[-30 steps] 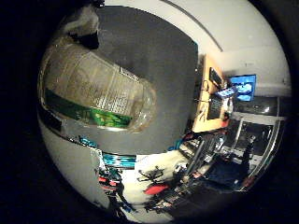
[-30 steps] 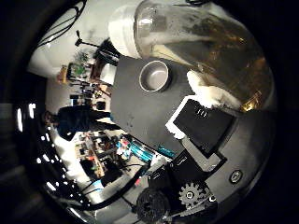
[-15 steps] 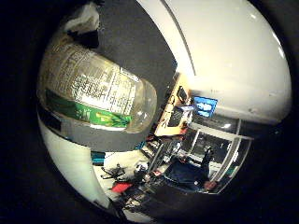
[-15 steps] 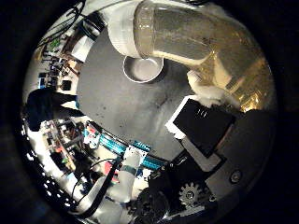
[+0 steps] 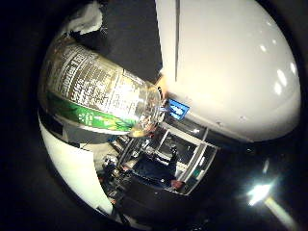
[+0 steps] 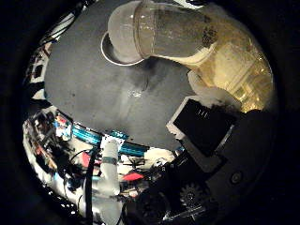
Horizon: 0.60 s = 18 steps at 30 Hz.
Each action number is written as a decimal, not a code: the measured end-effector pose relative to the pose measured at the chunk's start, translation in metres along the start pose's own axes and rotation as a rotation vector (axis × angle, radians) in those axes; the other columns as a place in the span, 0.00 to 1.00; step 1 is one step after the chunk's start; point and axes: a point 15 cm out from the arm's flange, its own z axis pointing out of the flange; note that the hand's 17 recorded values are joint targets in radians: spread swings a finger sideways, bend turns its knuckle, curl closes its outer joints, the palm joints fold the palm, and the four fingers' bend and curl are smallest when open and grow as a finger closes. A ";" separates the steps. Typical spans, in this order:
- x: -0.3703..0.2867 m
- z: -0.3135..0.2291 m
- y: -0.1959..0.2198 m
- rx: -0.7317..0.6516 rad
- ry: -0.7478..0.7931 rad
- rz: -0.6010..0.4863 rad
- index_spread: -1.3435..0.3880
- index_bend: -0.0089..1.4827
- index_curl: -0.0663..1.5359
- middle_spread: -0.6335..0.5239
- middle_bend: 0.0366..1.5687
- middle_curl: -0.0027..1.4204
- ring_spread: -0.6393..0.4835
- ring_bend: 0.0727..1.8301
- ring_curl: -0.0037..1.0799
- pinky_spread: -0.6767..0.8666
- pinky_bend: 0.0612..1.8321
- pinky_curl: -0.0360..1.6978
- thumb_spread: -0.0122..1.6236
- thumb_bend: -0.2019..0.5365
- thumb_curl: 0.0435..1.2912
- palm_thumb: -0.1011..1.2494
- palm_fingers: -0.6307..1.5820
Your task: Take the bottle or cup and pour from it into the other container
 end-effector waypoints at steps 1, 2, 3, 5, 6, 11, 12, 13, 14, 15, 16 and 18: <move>-0.002 -0.001 -0.004 -0.003 0.018 -0.003 0.66 0.79 0.54 0.43 0.86 0.55 0.41 0.78 0.60 0.27 0.64 0.57 0.11 0.25 0.72 0.88 0.80; -0.003 -0.002 -0.007 -0.005 0.030 -0.003 0.66 0.79 0.54 0.43 0.86 0.55 0.41 0.78 0.60 0.27 0.64 0.57 0.11 0.25 0.72 0.88 0.80; -0.004 -0.003 -0.010 -0.006 0.044 -0.006 0.66 0.79 0.54 0.43 0.86 0.55 0.41 0.78 0.60 0.27 0.64 0.57 0.11 0.25 0.72 0.88 0.80; -0.008 -0.005 -0.016 -0.008 0.068 -0.012 0.65 0.79 0.54 0.43 0.86 0.55 0.41 0.78 0.60 0.27 0.64 0.57 0.11 0.24 0.72 0.88 0.80; -0.010 -0.006 -0.017 -0.010 0.072 -0.016 0.65 0.79 0.54 0.43 0.86 0.55 0.41 0.78 0.60 0.27 0.64 0.57 0.12 0.25 0.72 0.88 0.80; -0.014 -0.012 -0.016 -0.013 0.076 -0.011 0.65 0.79 0.54 0.43 0.85 0.55 0.41 0.78 0.60 0.27 0.64 0.57 0.12 0.25 0.72 0.88 0.80; -0.015 -0.013 -0.017 -0.010 0.078 -0.008 0.65 0.79 0.54 0.43 0.85 0.55 0.41 0.78 0.60 0.27 0.64 0.57 0.13 0.25 0.72 0.88 0.80; -0.016 -0.014 -0.018 -0.009 0.080 -0.007 0.65 0.79 0.54 0.43 0.85 0.55 0.41 0.78 0.60 0.27 0.64 0.57 0.13 0.25 0.72 0.88 0.80; -0.016 -0.014 -0.017 -0.008 0.079 -0.006 0.65 0.79 0.54 0.43 0.85 0.55 0.41 0.78 0.60 0.27 0.64 0.57 0.13 0.25 0.73 0.88 0.80; -0.016 -0.014 -0.017 -0.007 0.079 -0.003 0.65 0.79 0.54 0.43 0.85 0.55 0.41 0.78 0.60 0.27 0.64 0.57 0.13 0.25 0.73 0.87 0.80; -0.016 -0.014 -0.017 -0.008 0.079 -0.002 0.65 0.79 0.54 0.43 0.85 0.55 0.41 0.78 0.60 0.27 0.64 0.57 0.13 0.25 0.73 0.87 0.80; -0.016 -0.014 -0.017 -0.008 0.079 0.001 0.65 0.79 0.54 0.43 0.85 0.55 0.41 0.78 0.61 0.27 0.64 0.56 0.13 0.25 0.73 0.87 0.80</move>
